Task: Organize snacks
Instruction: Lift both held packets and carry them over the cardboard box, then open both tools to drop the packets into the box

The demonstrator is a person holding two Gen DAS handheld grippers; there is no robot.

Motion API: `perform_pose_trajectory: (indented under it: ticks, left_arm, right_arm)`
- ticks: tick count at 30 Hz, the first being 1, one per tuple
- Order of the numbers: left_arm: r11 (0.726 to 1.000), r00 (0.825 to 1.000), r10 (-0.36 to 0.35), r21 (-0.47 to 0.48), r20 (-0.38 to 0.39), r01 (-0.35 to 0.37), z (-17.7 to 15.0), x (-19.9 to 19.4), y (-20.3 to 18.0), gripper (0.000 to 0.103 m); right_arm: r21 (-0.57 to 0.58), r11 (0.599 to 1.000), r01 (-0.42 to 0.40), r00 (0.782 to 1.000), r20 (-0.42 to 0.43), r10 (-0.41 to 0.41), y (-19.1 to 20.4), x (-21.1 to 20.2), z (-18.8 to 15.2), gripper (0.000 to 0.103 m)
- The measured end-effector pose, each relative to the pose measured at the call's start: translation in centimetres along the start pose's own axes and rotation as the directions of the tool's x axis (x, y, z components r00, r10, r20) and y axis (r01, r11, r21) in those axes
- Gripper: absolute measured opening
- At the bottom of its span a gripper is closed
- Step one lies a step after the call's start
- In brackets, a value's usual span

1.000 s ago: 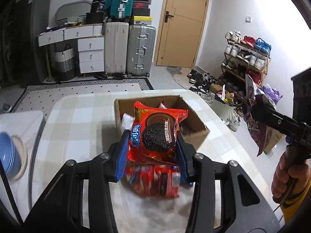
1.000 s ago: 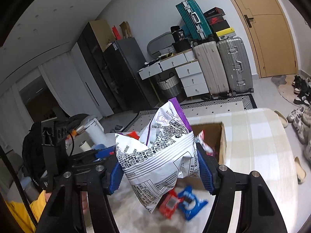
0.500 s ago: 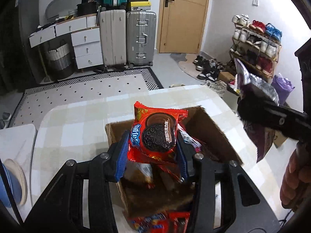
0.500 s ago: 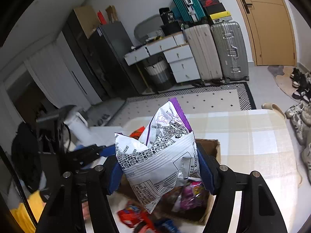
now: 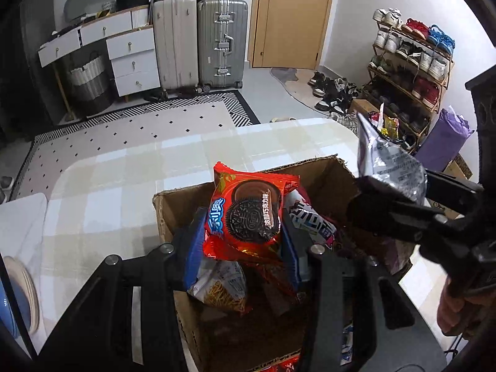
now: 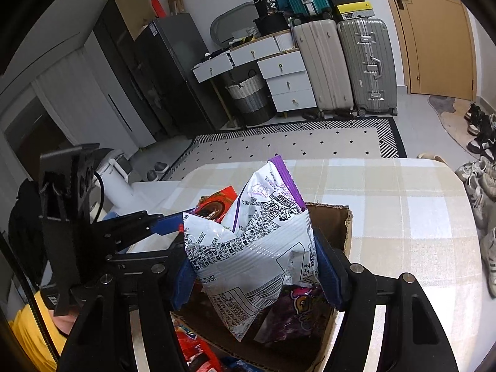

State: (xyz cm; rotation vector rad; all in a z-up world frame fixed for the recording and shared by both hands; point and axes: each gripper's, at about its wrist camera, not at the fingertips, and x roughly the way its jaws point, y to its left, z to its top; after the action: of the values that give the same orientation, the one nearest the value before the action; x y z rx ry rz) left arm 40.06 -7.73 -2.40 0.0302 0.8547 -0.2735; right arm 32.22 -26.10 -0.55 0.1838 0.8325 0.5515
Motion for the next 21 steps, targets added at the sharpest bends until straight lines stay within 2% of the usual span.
perform_pose_trajectory:
  ticks: [7, 12, 14, 16, 21]
  left_arm:
    - [1.000, 1.000, -0.013, 0.014, 0.001, 0.013, -0.7, 0.1, -0.2, 0.041]
    - [1.000, 1.000, -0.009, 0.025, 0.003, 0.008, -1.3, -0.1, -0.3, 0.041]
    - [1.000, 1.000, -0.018, 0.022, 0.001, 0.018, -1.3, -0.3, -0.3, 0.045]
    - [1.000, 1.000, 0.003, 0.027, 0.005, -0.003, -1.3, -0.5, -0.4, 0.053]
    - [0.999, 0.999, 0.023, 0.039, 0.024, -0.024, -1.5, -1.6, -0.6, 0.062]
  right_arm:
    - [-0.019, 0.999, 0.040, 0.999, 0.008, -0.040, -0.4, 0.9, 0.1, 0.068]
    - [-0.010, 0.999, 0.040, 0.999, 0.000, -0.040, -0.9, 1.0, -0.1, 0.068]
    - [-0.011, 0.999, 0.048, 0.999, 0.001, -0.048, -0.7, 1.0, -0.2, 0.068]
    - [-0.016, 0.999, 0.050, 0.999, 0.002, -0.050, -0.8, 1.1, -0.1, 0.068]
    - [-0.003, 0.999, 0.050, 0.999, 0.003, -0.050, -1.2, 1.1, -0.2, 0.068]
